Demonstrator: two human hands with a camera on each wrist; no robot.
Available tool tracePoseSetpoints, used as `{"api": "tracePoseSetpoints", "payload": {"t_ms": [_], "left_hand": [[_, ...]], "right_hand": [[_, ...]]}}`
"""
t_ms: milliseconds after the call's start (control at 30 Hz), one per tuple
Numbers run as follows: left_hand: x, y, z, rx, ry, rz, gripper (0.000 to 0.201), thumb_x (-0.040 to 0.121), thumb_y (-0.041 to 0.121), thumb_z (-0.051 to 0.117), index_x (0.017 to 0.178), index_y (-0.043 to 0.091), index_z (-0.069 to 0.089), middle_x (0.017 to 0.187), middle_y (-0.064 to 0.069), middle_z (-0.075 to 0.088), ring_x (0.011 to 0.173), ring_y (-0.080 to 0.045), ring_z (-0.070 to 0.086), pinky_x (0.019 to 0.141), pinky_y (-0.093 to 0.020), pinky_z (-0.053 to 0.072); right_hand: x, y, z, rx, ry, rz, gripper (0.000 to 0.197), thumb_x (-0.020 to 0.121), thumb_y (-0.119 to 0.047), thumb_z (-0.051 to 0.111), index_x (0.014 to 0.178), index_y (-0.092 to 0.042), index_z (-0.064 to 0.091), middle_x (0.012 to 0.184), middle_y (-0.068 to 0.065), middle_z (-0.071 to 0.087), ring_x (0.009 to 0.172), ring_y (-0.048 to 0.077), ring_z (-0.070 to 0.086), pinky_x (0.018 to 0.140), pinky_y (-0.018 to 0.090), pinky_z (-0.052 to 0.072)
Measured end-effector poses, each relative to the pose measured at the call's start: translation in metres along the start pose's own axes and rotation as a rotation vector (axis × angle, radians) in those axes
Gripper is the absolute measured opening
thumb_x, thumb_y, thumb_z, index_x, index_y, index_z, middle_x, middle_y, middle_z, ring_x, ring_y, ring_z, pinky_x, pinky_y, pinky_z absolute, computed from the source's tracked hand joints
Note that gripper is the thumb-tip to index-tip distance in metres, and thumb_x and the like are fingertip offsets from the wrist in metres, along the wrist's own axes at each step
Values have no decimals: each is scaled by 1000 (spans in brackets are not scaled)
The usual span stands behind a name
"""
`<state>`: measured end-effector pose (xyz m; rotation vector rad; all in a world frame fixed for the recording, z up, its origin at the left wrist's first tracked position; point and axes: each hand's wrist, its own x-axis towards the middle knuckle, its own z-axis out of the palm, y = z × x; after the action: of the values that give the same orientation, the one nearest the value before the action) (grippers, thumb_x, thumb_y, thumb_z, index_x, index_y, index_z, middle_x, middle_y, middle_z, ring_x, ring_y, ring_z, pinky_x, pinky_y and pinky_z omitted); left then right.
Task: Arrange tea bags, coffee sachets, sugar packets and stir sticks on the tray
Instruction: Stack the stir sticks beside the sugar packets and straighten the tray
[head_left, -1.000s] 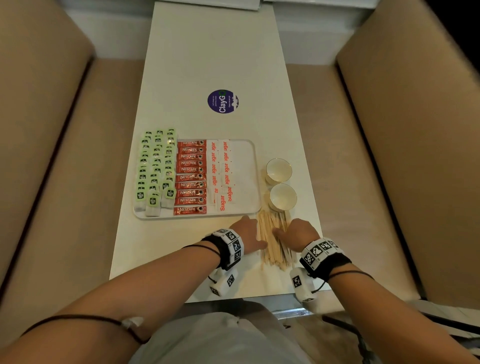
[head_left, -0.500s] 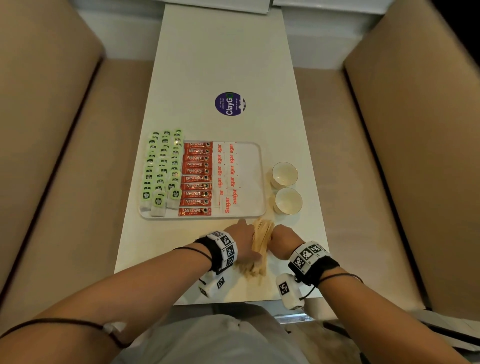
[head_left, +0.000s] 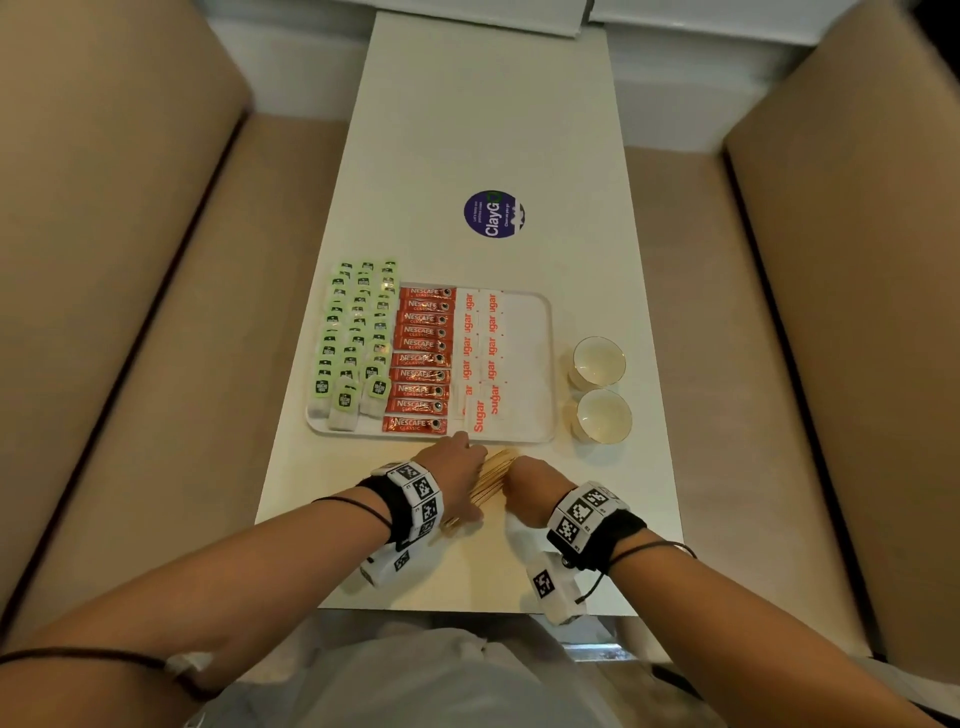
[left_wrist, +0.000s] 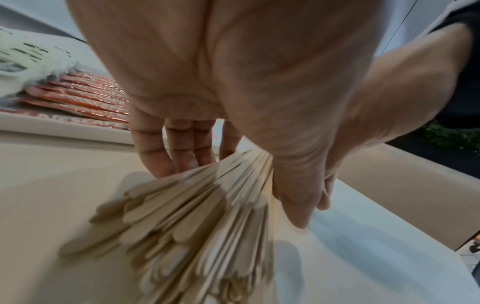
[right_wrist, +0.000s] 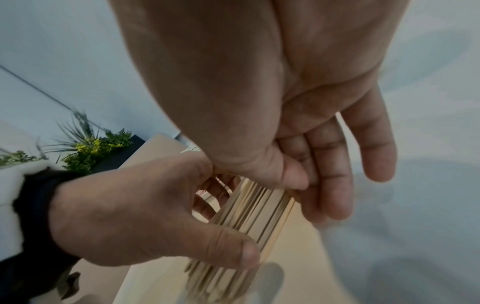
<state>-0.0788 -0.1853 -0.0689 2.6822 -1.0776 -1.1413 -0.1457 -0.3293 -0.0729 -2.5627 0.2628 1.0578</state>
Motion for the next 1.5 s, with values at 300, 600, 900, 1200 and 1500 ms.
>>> {"api": "tracePoseSetpoints", "payload": {"t_ms": [300, 600, 900, 1200, 1500], "left_hand": [[-9, -29, 8, 55, 75, 3, 74, 72, 34, 83, 132, 19, 43, 134, -9, 44, 118, -27, 48, 92, -42, 53], [-10, -40, 15, 8, 88, 10, 68, 73, 44, 80, 127, 20, 46, 140, -11, 40, 117, -28, 49, 90, -40, 53], [-13, -33, 25, 57, 143, -23, 84, 69, 58, 79, 135, 22, 41, 131, -5, 39, 116, -27, 47, 91, -41, 51], [-17, -43, 25, -21, 152, -13, 58, 82, 45, 73, 127, 20, 47, 123, -5, 45, 113, -26, 45, 89, -40, 50], [-25, -48, 28, 6, 130, 39, 55, 86, 43, 69, 133, 22, 47, 120, -4, 46, 106, -24, 48, 85, -38, 50]], "right_hand": [[11, -17, -5, -77, -44, -113, 12, 92, -6, 54, 91, -6, 66, 98, 9, 68, 91, 28, 64, 83, 36, 56], [-1, 12, -20, -134, -126, -22, 20, 93, -11, 57, 106, -12, 72, 110, 6, 69, 103, 25, 67, 86, 32, 54], [-13, -3, 6, -18, -217, -267, 63, 93, -6, 45, 150, -33, 44, 147, 4, 54, 130, 27, 54, 109, 38, 43], [-7, 7, -17, -51, 103, -197, 26, 95, -21, 56, 116, -24, 71, 115, 0, 70, 103, 20, 66, 91, 33, 54], [-6, 33, -17, -94, 139, -148, 16, 95, -10, 49, 101, -16, 63, 98, 3, 71, 88, 25, 67, 72, 33, 56]]}}
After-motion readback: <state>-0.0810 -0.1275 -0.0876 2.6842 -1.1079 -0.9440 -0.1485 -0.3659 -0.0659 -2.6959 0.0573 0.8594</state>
